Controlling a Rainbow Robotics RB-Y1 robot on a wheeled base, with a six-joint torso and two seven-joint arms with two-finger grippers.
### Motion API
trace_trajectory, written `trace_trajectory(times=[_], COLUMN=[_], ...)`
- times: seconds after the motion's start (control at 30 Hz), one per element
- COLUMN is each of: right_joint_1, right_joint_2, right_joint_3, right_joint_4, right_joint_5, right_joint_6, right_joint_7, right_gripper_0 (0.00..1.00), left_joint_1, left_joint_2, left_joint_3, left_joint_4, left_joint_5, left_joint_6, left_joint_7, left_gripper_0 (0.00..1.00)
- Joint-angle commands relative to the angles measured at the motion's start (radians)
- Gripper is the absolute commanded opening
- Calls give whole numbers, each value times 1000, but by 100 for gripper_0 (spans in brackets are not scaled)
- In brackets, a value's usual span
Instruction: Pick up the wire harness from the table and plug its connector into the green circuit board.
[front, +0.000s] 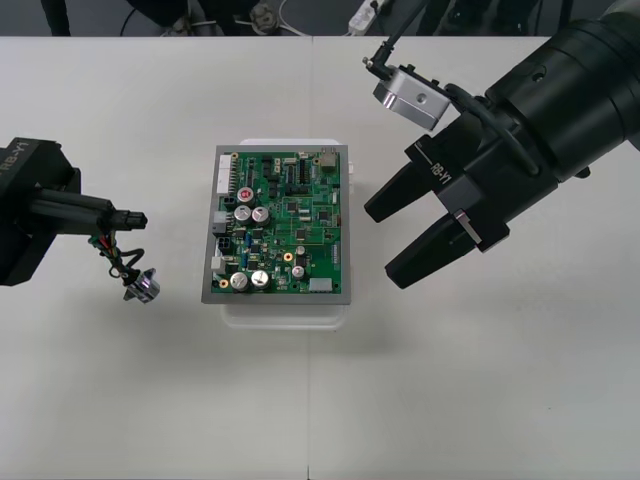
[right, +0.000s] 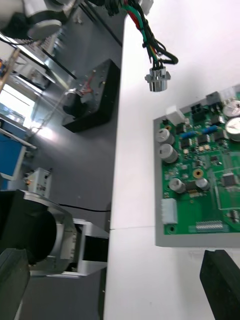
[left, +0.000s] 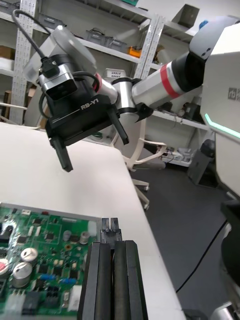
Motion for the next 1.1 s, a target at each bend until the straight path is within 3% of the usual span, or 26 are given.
trace_trajectory(times=[0.03, 0.53, 1.1], right_joint_1=[3, 0, 1], right_joint_2=[-2, 71, 134], right_joint_3=[-34, -83, -118], right_joint_4=[-42, -162, -228], right_joint_5=[86, 416, 599], right_joint_6=[-4, -4, -4], right_joint_7=[-2, -58, 3], right_gripper_0=[100, 100, 100], left_joint_1=[-33, -96, -185], left_joint_2=[21, 23, 32], left_joint_3=[28, -173, -312], left_joint_4=[59, 231, 384], left_joint_5=[-18, -33, -61], left_joint_6=[-32, -32, -32], left_joint_7=[-40, -307, -503], left_gripper_0=[0, 0, 0])
